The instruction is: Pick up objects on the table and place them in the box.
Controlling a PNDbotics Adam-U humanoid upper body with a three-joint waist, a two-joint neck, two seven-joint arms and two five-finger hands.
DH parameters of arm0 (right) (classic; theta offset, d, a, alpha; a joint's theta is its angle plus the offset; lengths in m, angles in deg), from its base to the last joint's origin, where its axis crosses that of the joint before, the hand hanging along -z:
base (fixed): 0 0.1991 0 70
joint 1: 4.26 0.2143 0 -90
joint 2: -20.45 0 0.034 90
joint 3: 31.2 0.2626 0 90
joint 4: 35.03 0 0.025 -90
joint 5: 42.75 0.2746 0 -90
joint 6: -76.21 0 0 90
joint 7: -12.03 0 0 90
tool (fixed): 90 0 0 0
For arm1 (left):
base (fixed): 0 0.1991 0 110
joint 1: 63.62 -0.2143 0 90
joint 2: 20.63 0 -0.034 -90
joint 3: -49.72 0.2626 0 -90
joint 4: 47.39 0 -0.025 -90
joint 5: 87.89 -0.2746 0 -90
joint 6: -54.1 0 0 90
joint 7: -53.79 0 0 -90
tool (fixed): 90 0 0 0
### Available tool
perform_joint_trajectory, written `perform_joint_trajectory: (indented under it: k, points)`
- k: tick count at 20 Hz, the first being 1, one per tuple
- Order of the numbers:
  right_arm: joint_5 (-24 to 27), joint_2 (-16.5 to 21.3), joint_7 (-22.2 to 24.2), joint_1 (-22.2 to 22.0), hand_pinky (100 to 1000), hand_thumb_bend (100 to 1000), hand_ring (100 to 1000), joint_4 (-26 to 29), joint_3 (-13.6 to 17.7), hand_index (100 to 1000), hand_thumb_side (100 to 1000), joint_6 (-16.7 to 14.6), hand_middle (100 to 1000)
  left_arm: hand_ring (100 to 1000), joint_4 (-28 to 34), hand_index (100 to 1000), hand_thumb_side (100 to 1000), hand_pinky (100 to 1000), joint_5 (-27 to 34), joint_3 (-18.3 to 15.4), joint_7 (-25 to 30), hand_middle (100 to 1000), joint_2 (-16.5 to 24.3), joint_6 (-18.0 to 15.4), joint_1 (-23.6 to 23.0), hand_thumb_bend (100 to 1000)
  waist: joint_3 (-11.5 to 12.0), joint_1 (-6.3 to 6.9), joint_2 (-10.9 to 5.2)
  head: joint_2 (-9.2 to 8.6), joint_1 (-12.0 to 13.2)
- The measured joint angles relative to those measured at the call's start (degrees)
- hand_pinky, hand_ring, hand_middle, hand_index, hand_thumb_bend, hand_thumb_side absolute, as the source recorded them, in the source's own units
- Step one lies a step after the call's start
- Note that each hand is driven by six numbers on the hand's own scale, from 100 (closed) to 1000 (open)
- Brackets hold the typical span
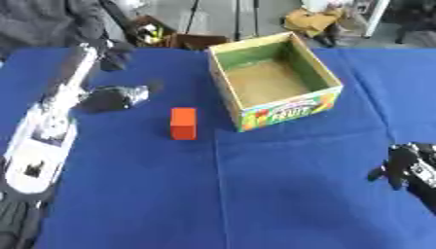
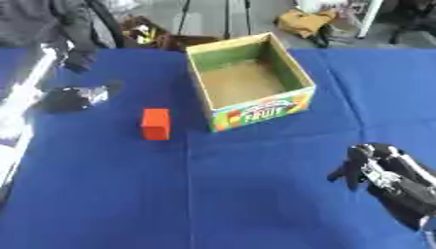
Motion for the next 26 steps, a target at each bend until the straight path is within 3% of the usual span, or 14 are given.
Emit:
perform_joint_trajectory:
  k: [11, 26]
  points:
    - [0.0, 0.0, 0.17, 0.02, 573, 100, 325, 0.0, -0.02, 365, 247, 0.13, 342, 656, -4.01, 797, 474, 709, -7.58, 3.8, 10.47, 654, 1.99, -1.95, 3.97, 718, -0.44, 0.03, -0.02, -0.02, 0.15]
    - [0.01, 0.0, 0.42, 0.05, 573, 100, 325, 0.0, -0.37, 365, 248, 0.31, 342, 708, -15.75, 811, 426, 750, -8.77, 9.18, 17.45, 709, 1.87, -7.01, 10.99, 715, -1.16, -0.02, -0.13, -0.03, 0.54]
